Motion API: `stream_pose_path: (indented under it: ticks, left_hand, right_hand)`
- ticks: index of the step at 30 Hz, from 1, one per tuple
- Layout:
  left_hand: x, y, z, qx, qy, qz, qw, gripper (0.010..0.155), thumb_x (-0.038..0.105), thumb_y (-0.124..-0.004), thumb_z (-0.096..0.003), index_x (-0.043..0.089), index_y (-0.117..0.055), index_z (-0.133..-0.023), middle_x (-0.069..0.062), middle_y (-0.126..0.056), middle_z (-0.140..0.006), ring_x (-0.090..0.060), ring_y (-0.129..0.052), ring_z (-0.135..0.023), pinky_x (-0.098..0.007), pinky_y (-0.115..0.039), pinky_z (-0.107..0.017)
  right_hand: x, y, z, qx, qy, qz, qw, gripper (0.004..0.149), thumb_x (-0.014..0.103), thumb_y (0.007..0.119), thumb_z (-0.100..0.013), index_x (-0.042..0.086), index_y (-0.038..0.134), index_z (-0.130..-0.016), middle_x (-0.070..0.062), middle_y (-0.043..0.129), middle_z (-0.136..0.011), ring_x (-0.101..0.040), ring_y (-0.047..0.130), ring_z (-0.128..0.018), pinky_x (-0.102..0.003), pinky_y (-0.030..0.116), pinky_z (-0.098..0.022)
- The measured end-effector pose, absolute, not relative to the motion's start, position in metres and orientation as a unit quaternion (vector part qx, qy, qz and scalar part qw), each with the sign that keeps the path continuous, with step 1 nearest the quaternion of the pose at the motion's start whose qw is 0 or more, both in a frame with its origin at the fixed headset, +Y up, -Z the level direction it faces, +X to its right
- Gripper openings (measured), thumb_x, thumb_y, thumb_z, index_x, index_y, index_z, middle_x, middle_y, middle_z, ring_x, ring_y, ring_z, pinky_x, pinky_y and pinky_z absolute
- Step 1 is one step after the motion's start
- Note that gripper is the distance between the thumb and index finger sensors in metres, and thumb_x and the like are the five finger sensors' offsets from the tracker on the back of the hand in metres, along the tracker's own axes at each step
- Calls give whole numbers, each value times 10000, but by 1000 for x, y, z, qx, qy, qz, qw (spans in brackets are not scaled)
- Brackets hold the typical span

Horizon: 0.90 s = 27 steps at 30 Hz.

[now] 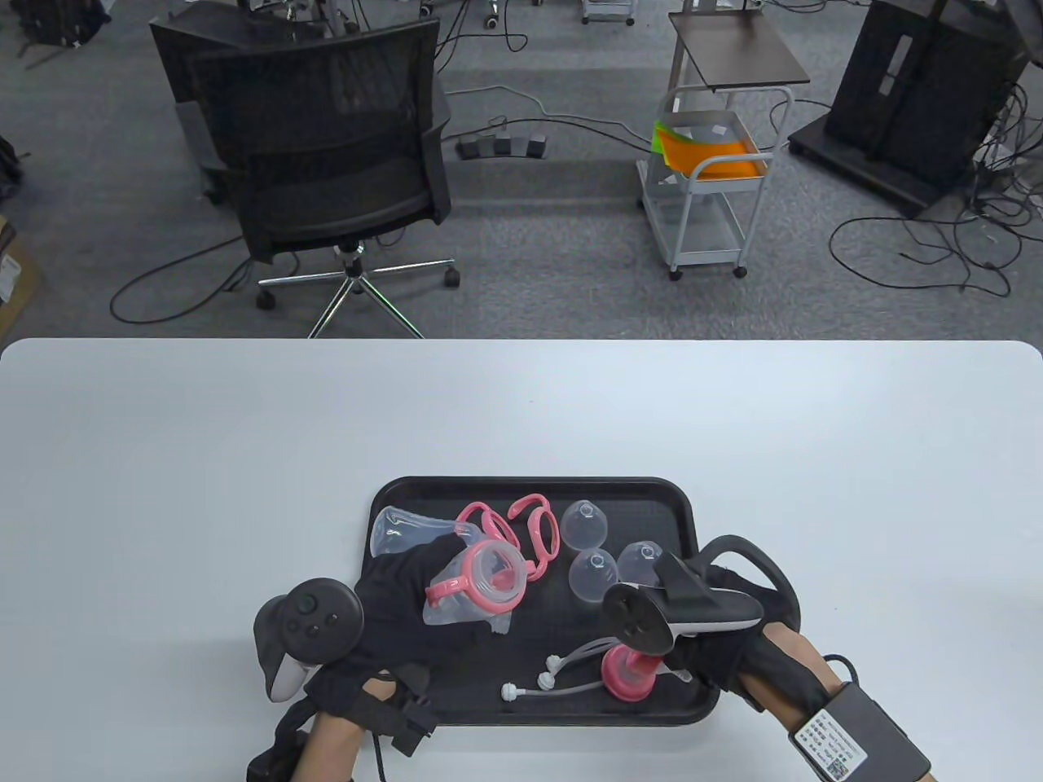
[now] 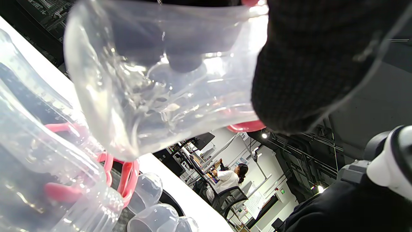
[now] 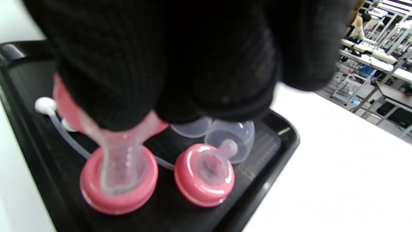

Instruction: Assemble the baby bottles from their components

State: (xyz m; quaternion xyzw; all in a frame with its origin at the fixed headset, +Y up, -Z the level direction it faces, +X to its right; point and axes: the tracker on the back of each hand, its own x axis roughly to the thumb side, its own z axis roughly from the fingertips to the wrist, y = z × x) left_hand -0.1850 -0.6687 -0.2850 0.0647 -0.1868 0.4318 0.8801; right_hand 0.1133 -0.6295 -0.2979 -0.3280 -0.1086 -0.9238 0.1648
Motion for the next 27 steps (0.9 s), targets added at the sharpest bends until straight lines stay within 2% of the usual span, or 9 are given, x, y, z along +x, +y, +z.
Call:
stream_pose_path:
  ticks: [8, 15, 24, 27]
  left_hand:
    - [-188, -668, -284, 77, -177, 439, 877, 994, 603, -1130, -273, 254, -669, -1081, -17, -777, -1050, -372, -810, -957, -764, -438, -730]
    - [-195, -669, -284, 96, -149, 457, 871, 996, 600, -1129, -278, 250, -663, -1085, -22, -773, -1051, -376, -807, -957, -767, -441, -728]
    - [-203, -672, -286, 108, -129, 478, 862, 996, 596, -1125, -282, 248, -655, -1088, -24, -765, -1054, -375, -800, -961, -762, -435, -734]
    - [-206, -672, -286, 111, -122, 484, 859, 995, 598, -1123, -285, 249, -653, -1089, -23, -763, -1055, -376, -798, -963, -761, -432, -737]
  right_hand:
    - [91, -616, -294, -348, -96, -922, 142, 511, 346, 1028, -246, 314, 932, -746, 22, 1054, -495, -156, 1064, -285, -414, 934, -373]
    - [74, -613, -291, -370, -68, -921, 104, 513, 382, 1002, -250, 333, 918, -754, 8, 1004, -636, -198, 1038, -435, -463, 882, -469]
    - [69, -607, -291, -389, -39, -920, 31, 509, 393, 991, -249, 313, 921, -748, -40, 874, -853, -245, 988, -656, -496, 846, -528]
    - [69, -602, -289, -404, -39, -914, -12, 522, 394, 973, -269, 222, 906, -757, -18, 881, -853, -233, 1000, -667, -475, 861, -523]
